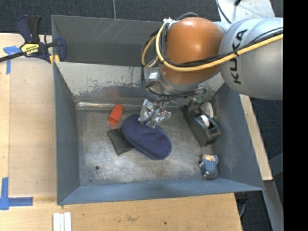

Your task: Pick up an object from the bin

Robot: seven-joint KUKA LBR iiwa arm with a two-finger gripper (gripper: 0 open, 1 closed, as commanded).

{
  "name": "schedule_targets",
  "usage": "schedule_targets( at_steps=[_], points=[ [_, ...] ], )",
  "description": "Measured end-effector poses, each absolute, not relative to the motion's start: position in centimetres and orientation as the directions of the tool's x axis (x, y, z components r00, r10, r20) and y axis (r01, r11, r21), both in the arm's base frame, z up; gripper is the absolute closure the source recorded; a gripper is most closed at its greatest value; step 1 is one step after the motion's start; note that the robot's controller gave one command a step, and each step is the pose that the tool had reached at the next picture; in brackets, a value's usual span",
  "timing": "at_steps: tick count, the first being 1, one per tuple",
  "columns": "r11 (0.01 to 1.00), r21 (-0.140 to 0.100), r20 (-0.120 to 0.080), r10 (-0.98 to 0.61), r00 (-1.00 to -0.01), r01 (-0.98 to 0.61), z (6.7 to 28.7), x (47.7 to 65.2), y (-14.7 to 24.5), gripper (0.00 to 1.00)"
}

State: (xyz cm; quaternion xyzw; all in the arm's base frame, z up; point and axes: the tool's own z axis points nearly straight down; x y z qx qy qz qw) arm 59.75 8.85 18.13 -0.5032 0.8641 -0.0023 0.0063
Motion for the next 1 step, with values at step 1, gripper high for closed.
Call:
schedule_targets(
  at_steps=[1],
  points=[
    [0.495, -0.001, -0.003, -0.869, -0.495, -0.869, 17.59, 59.49, 8.86, 0.00]
  ],
)
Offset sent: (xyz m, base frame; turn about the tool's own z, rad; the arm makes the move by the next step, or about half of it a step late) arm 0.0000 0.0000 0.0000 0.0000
